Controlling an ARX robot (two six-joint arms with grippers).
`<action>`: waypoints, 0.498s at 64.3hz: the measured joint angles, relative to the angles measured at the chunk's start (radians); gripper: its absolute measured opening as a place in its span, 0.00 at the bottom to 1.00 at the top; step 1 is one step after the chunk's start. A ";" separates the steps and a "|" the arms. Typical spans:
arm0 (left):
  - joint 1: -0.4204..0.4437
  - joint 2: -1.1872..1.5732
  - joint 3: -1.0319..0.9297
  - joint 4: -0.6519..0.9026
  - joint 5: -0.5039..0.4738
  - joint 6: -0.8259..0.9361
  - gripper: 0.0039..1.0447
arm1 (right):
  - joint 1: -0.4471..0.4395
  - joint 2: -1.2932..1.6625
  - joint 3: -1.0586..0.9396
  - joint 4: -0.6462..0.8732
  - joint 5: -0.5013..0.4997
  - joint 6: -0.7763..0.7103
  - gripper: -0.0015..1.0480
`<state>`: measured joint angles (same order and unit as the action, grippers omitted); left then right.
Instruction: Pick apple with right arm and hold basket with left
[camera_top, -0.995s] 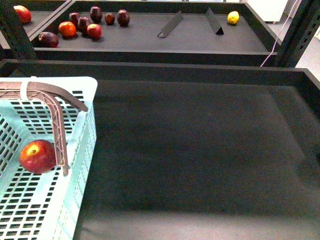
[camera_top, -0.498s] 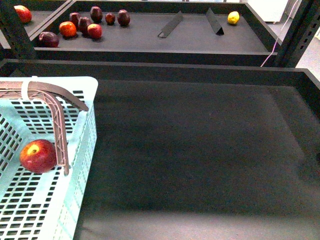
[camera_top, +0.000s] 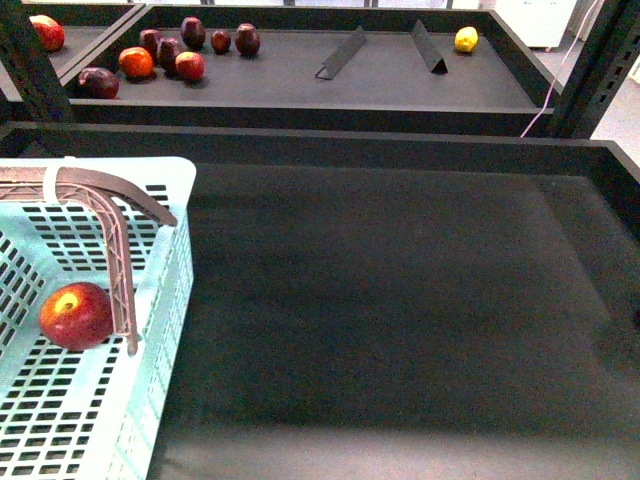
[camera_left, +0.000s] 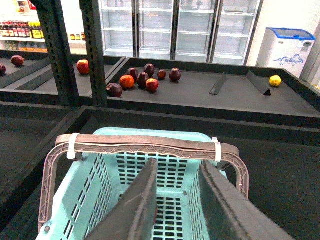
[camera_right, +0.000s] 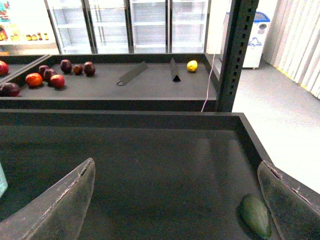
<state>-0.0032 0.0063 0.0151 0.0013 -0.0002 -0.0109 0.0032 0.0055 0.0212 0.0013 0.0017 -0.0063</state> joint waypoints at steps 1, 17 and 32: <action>0.000 0.000 0.000 0.000 0.000 0.000 0.47 | 0.000 0.000 0.000 0.000 0.000 0.000 0.92; 0.000 0.000 0.000 0.000 0.000 0.002 0.95 | 0.000 0.000 0.000 0.000 0.000 0.000 0.92; 0.000 0.000 0.000 0.000 0.000 0.002 0.94 | 0.000 0.000 0.000 0.000 0.000 0.000 0.92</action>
<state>-0.0032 0.0063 0.0151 0.0013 -0.0002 -0.0090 0.0032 0.0055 0.0212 0.0013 0.0017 -0.0063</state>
